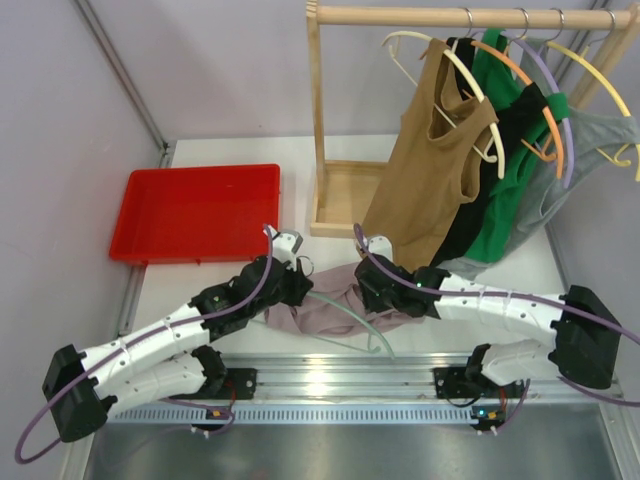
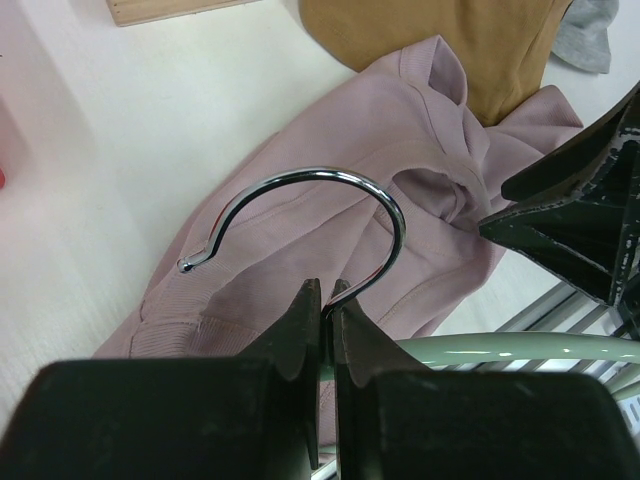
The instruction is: Place the tank top on the hanger
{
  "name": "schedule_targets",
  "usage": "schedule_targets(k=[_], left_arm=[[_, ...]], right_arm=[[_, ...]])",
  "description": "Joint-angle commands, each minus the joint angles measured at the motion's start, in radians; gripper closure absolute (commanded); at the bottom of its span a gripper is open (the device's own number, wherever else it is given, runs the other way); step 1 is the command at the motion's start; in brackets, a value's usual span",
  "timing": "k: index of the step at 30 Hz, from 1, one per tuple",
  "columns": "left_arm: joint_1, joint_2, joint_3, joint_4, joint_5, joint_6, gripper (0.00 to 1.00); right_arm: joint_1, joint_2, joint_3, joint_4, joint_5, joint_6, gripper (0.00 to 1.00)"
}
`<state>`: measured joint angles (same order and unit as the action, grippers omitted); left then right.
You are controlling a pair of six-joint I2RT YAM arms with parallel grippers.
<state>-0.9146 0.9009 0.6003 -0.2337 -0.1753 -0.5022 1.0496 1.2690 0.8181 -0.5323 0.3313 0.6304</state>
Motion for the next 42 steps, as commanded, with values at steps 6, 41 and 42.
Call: schedule_targets(k=[6,41,42], left_arm=[[-0.003,-0.026,0.004,0.073,-0.013,0.010,1.00],[-0.001,0.036,0.012,0.020,-0.457,-0.179,1.00],[-0.001,0.033,0.009,0.023,-0.461,-0.179,1.00]], right_arm=[[-0.030,0.030,-0.020,0.068,0.005,0.000,0.72],[-0.063,-0.184,-0.140,-0.011,0.015,0.014,1.00],[-0.065,-0.186,-0.140,-0.012,0.014,0.014,1.00]])
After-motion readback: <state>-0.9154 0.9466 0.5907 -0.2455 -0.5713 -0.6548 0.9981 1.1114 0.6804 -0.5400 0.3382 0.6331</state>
